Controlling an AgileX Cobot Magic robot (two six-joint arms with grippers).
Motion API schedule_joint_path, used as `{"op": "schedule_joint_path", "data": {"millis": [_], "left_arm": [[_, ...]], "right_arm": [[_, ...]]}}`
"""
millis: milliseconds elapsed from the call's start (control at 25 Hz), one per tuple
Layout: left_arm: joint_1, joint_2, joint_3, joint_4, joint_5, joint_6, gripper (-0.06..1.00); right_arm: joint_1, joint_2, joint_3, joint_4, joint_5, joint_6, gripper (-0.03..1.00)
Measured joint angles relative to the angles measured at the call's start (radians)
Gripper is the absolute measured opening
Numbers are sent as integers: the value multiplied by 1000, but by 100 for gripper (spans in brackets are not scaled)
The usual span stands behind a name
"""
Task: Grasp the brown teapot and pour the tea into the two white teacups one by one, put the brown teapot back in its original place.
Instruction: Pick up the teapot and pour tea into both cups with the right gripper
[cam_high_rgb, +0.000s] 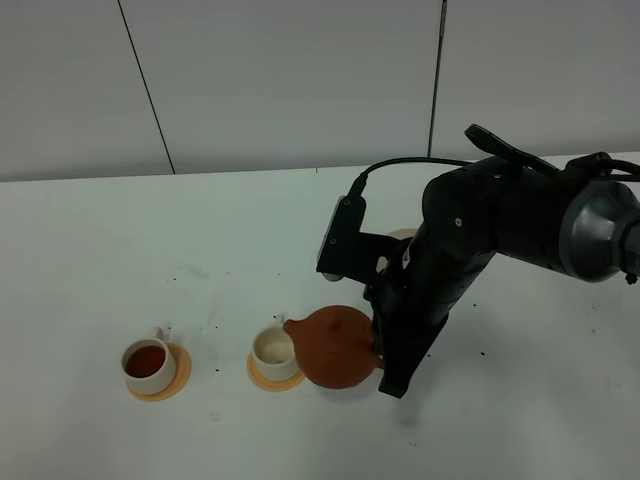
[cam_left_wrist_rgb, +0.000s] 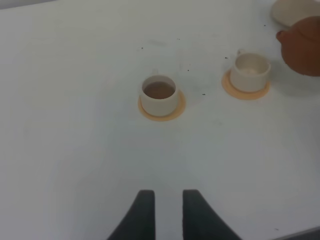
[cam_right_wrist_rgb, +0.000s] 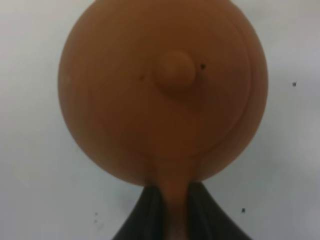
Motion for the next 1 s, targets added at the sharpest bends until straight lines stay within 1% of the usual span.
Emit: {"op": "schedule_joint_path", "data": {"millis": [280,520,680,1000], "left_arm": [[0,0,0,0,0,0,21],[0,0,0,0,0,0,21],[0,0,0,0,0,0,21],[0,0,0,0,0,0,21]], "right_arm": [[0,0,21,-13,-55,0,10],[1,0,59,-24,-65,6,10],[18,0,59,-47,-78,26,10],[29,0,59,-53,-91,30,10]]}}
